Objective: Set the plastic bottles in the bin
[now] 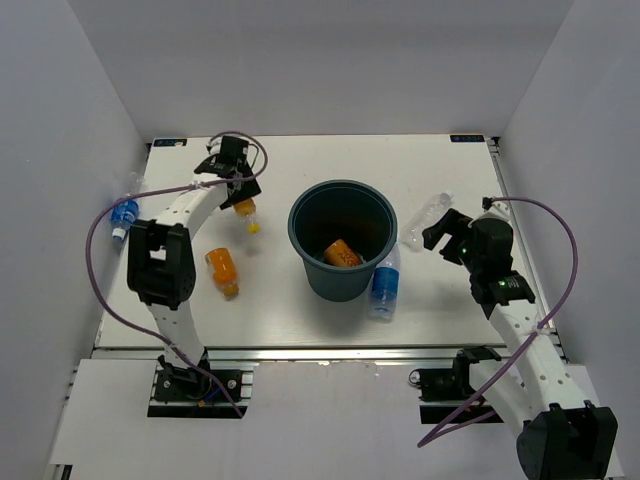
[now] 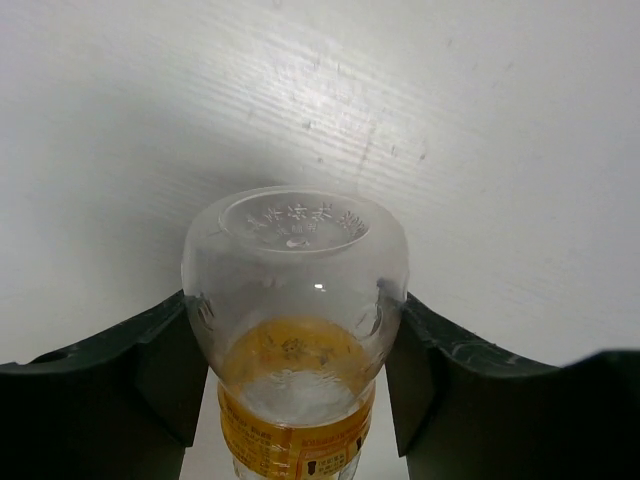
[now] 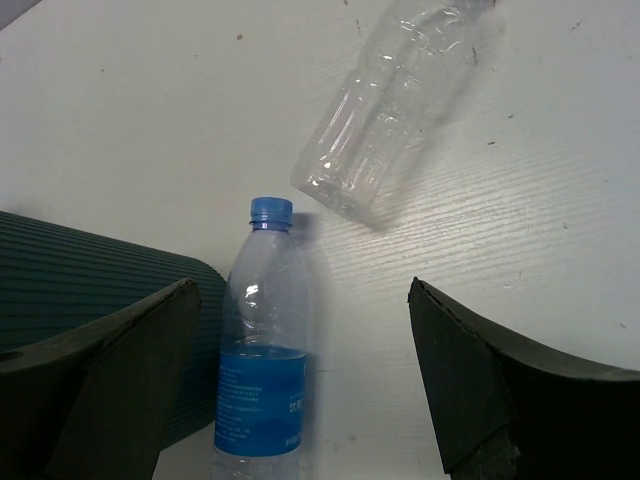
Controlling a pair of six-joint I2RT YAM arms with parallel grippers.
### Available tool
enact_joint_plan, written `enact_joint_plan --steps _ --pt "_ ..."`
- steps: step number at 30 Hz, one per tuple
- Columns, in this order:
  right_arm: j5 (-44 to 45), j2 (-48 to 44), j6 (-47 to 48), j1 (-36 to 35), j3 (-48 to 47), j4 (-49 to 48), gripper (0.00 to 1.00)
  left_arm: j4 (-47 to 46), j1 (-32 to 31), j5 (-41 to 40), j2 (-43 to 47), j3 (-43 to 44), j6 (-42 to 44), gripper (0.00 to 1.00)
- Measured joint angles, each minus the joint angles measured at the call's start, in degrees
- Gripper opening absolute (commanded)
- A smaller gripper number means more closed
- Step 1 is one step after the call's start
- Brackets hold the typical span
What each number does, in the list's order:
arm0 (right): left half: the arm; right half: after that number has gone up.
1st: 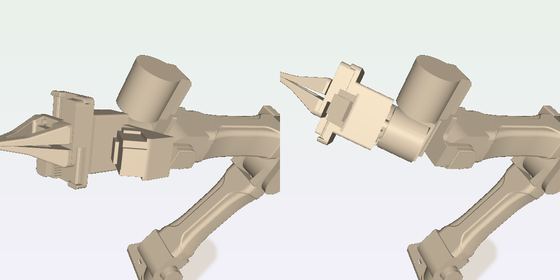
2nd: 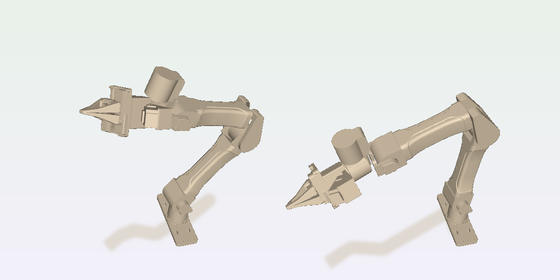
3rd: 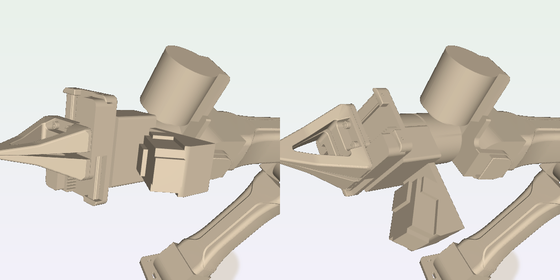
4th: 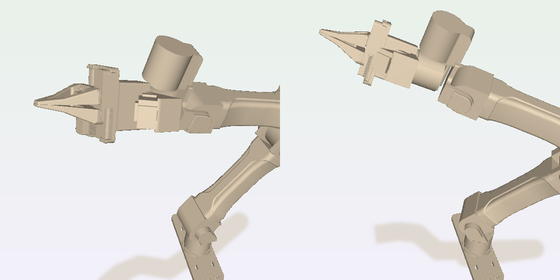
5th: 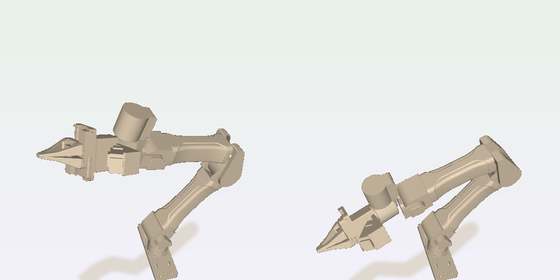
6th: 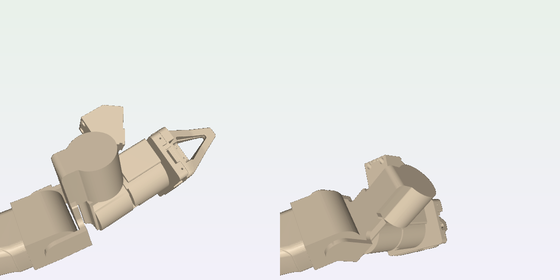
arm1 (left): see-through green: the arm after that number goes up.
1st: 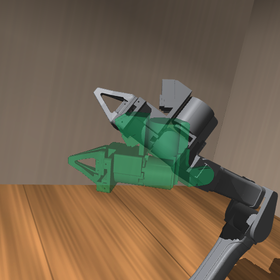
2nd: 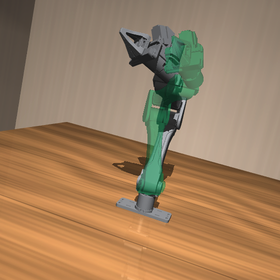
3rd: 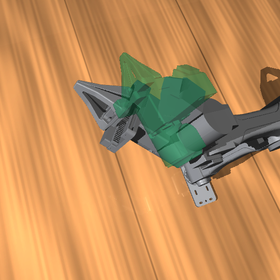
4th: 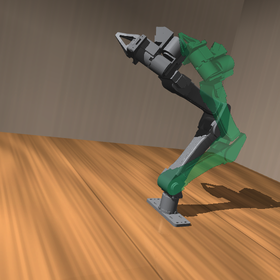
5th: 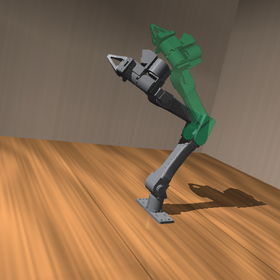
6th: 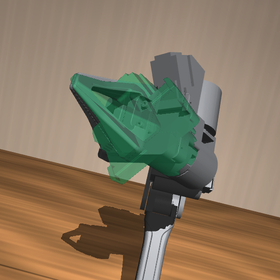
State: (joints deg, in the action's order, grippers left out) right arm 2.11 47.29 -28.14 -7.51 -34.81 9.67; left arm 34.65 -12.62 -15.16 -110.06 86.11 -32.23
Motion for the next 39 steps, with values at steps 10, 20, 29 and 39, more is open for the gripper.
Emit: enact_joint_plan --steps 10,20,29,39 --pt "1.1 -0.1 0.1 0.0 0.9 0.5 0.89 -9.4 -4.1 -1.3 30.0 1.2 0.1 0.48" --pt "-4.2 1.1 2.4 0.0 1.7 -0.4 0.89 -17.1 -28.4 6.0 27.7 5.1 9.5 0.70" --pt "-7.0 5.7 5.2 0.0 1.7 -0.4 0.89 -14.1 -35.2 7.5 24.0 -1.9 12.7 0.98" --pt "-7.1 8.1 7.8 -6.4 1.7 -0.3 0.89 -13.4 -34.8 -4.0 27.2 -2.1 12.0 0.98"
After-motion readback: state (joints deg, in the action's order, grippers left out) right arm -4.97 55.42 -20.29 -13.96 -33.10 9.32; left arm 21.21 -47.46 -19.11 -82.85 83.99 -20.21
